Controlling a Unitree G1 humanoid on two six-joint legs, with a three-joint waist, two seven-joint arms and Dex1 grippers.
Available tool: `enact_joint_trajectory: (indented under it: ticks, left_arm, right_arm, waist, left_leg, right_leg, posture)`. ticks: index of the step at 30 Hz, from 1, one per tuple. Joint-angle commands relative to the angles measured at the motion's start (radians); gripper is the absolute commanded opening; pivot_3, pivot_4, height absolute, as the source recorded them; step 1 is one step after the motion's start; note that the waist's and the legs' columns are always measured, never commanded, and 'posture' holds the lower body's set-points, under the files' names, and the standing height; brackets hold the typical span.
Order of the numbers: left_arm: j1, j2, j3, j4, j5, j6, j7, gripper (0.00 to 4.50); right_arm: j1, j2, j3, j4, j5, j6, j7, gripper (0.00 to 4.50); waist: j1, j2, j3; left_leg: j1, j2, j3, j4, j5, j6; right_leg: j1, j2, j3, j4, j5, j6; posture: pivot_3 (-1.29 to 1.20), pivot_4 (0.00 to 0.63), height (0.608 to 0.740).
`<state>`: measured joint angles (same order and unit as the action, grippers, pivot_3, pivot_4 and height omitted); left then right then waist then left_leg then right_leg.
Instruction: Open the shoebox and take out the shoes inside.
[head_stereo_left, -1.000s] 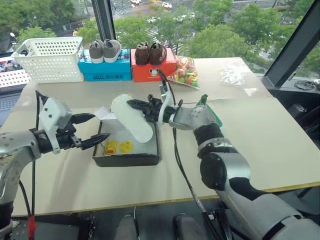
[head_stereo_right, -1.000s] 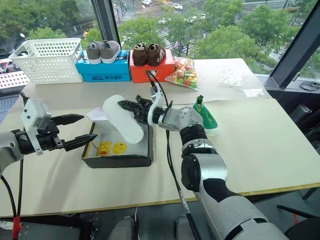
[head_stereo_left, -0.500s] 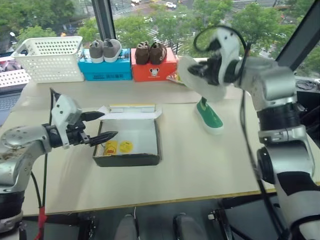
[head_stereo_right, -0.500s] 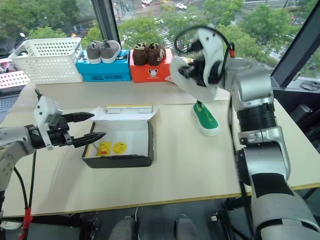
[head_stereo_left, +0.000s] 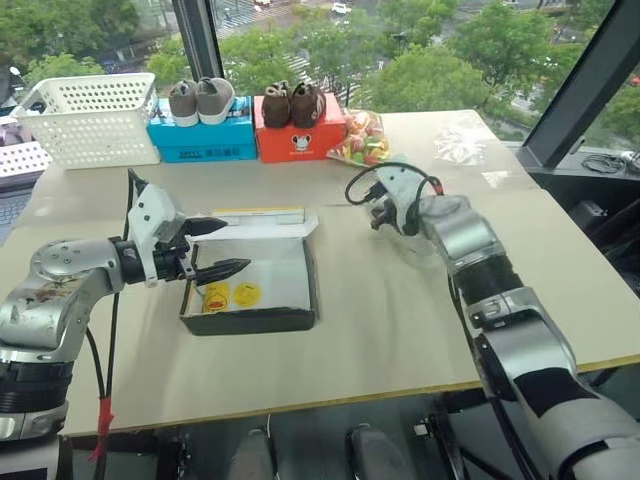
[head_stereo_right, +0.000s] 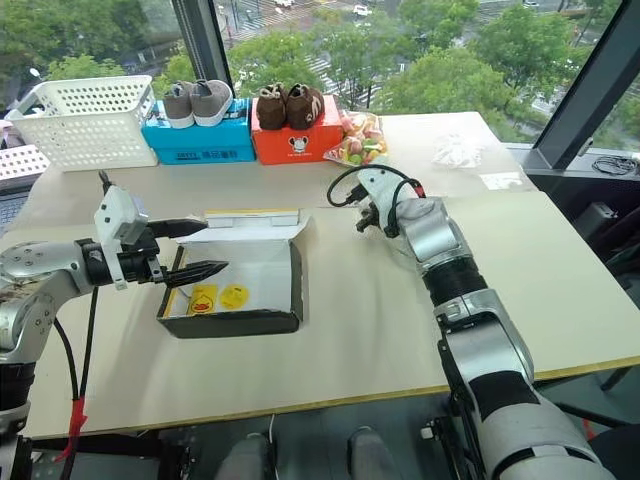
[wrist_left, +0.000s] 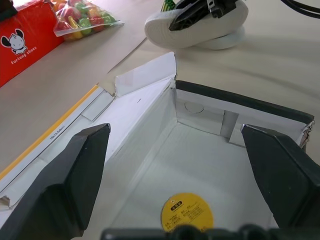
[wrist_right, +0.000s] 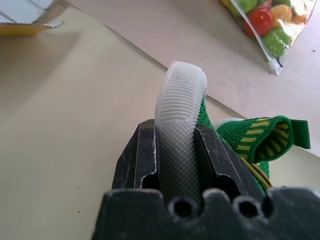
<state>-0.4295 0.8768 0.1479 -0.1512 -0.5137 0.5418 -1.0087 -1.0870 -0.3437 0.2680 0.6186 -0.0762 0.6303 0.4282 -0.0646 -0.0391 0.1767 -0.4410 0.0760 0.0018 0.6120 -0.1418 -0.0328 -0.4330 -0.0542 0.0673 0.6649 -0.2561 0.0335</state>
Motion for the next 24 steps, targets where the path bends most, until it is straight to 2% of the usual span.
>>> enact_joint_trajectory:
  ticks: [1,2,3,5,6,7,8,9,11,21,24]
  left_arm:
    - [0.004,0.013,0.031,-0.028,-0.004,-0.011,0.0,4.5]
    - [0.008,0.015,0.035,-0.032,-0.005,-0.009,0.001,4.5]
    - [0.012,0.018,0.038,-0.034,-0.005,-0.009,0.002,4.5]
    - [0.02,0.021,0.044,-0.038,-0.005,-0.007,0.003,4.5]
    - [0.022,0.022,0.046,-0.04,-0.005,-0.007,0.004,4.5]
    - [0.026,0.023,0.049,-0.043,-0.005,-0.006,0.005,4.5]
    - [0.027,0.022,0.05,-0.043,-0.005,-0.006,0.006,4.5]
    - [0.03,0.022,0.052,-0.045,-0.005,-0.005,0.007,4.5]
    - [0.029,0.019,0.047,-0.043,-0.001,-0.008,0.01,4.5]
    - [0.016,0.008,0.056,-0.021,-0.011,-0.012,0.01,4.5]
    - [0.008,-0.012,0.074,-0.03,-0.038,0.007,0.029,4.5]
  right_arm:
    - [0.027,0.026,0.021,0.035,-0.046,-0.022,-0.018,0.97]
    - [0.035,0.034,0.017,0.024,-0.044,-0.011,-0.012,1.47]
    - [0.045,0.041,0.016,0.007,-0.043,0.001,-0.007,1.72]
    - [0.066,0.064,-0.001,-0.058,-0.012,0.056,0.018,2.48]
    - [0.073,0.073,-0.01,-0.089,0.002,0.083,0.029,2.69]
    - [0.079,0.081,-0.022,-0.128,0.015,0.112,0.034,3.11]
    - [0.076,0.094,-0.049,-0.163,0.043,0.149,0.042,3.31]
    - [0.076,0.102,-0.068,-0.191,0.061,0.179,0.046,3.82]
    - [0.065,0.103,-0.095,-0.23,0.086,0.218,0.058,4.44]
    - [-0.052,0.001,-0.304,-0.383,0.249,0.412,0.101,4.48]
    - [-0.023,-0.082,-0.339,-0.496,0.32,0.318,0.223,4.48]
  waist:
    - [-0.001,-0.001,-0.001]
    - [-0.002,-0.001,-0.001]
    - [-0.002,-0.001,-0.001]
    - [-0.002,-0.001,-0.001]
    - [-0.001,-0.001,-0.001]
    - [-0.001,-0.001,-0.001]
    - [0.001,-0.001,-0.001]
    - [0.003,-0.001,-0.001]
    - [0.007,-0.001,-0.001]
    - [0.02,-0.001,0.0]
    - [0.021,-0.001,0.0]
  left_leg:
    - [0.001,0.0,0.0,0.0,0.0,0.0]
    - [0.003,0.0,0.0,0.0,0.0,0.0]
    - [0.004,0.0,0.0,0.001,0.0,0.0]
    - [0.007,0.0,0.0,0.0,0.0,0.0]
    - [0.008,0.0,0.0,0.0,0.0,0.0]
    - [0.008,0.0,0.0,0.0,0.0,0.0]
    - [0.008,0.0,0.0,0.0,0.0,0.0]
    - [0.007,0.0,0.0,0.0,0.0,0.0]
    - [0.006,0.0,0.0,0.0,0.0,0.0]
    - [0.004,0.0,0.0,-0.001,0.0,0.0]
    - [0.003,0.0,0.0,-0.001,0.0,0.0]
  right_leg:
    - [0.002,0.0,0.0,0.0,0.0,0.0]
    - [0.003,0.0,0.0,-0.001,0.0,0.0]
    - [0.005,0.0,0.0,-0.001,0.0,0.0]
    - [0.008,0.0,0.0,-0.001,0.0,0.001]
    - [0.009,0.0,0.0,-0.001,0.0,0.001]
    - [0.009,0.0,0.0,-0.001,0.0,0.001]
    - [0.009,0.0,0.0,-0.001,0.0,0.001]
    - [0.009,0.0,0.0,-0.001,0.0,0.001]
    - [0.008,0.0,0.0,-0.001,0.0,0.001]
    - [0.005,0.0,-0.001,-0.002,0.0,0.001]
    - [0.005,0.0,-0.001,-0.002,0.0,0.001]
  posture:
    - [0.0,0.15,0.74]
    - [0.0,0.15,0.74]
    - [0.0,0.15,0.74]
    - [0.0,0.15,0.74]
    - [0.0,0.15,0.74]
    - [0.0,0.15,0.74]
    - [0.0,0.15,0.74]
    - [0.0,0.15,0.74]
    - [0.0,0.15,0.74]
    - [0.0,0.15,0.74]
    - [0.0,0.15,0.74]
